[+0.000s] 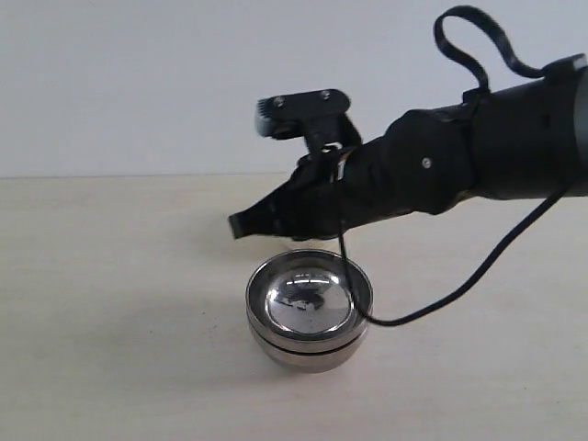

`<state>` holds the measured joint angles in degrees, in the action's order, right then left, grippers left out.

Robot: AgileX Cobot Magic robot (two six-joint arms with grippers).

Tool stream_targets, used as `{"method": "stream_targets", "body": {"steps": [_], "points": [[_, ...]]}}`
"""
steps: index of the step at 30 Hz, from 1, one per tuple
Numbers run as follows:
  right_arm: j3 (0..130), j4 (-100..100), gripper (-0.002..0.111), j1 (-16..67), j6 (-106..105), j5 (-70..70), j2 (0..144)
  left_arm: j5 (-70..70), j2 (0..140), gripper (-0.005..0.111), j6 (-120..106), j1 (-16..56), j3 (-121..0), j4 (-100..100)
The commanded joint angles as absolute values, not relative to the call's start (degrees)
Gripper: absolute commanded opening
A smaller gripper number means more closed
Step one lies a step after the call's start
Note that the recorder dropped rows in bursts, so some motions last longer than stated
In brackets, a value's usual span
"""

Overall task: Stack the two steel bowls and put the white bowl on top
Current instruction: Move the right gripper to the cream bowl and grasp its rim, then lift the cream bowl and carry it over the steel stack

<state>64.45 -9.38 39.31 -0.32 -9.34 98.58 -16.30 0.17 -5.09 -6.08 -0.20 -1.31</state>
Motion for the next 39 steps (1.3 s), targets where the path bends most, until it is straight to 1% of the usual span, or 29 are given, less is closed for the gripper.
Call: {"method": "stream_targets", "body": {"steps": [1,2,3,5,6,8,14,27,37,39], "points": [[64.65,-8.83,0.010,32.46,2.17,-8.84,97.94,-16.33,0.00,0.004,-4.44,-6.11,0.00,-1.47],[64.65,-8.83,0.016,31.40,2.17,-8.84,97.94,-16.33,0.00,0.004,-4.44,-6.11,0.00,-1.47],[64.65,-8.83,0.027,29.91,2.70,-8.84,97.94,-16.33,0.00,0.004,-4.44,-6.11,0.00,-1.47],[64.65,-8.83,0.045,28.18,2.98,-8.58,97.94,-16.33,0.00,0.004,-4.44,-6.11,0.00,-1.47],[64.65,-8.83,0.058,27.11,3.07,-8.11,98.05,-16.33,0.00,0.004,-4.44,-6.11,0.00,-1.47],[64.65,-8.83,0.069,26.00,3.07,-6.69,98.84,-16.33,0.00,0.004,-4.44,-6.11,0.00,-1.47],[65.17,-8.83,0.070,24.22,5.65,0.00,104.45,-16.33,0.00,0.004,-4.44,-6.11,0.00,-1.47],[85.09,-8.83,0.070,23.91,7.18,-12.36,122.36,-16.33,0.00,0.004,-4.44,-6.11,0.00,-1.47],[94.33,-13.44,0.070,23.91,7.66,-13.96,131.40,-16.33,0.00,0.004,-4.44,-6.11,0.00,-1.47],[95.17,-13.81,0.067,24.01,7.66,-14.44,132.65,-16.33,0.00,0.004,-4.44,-6.11,0.00,-1.47]]}}
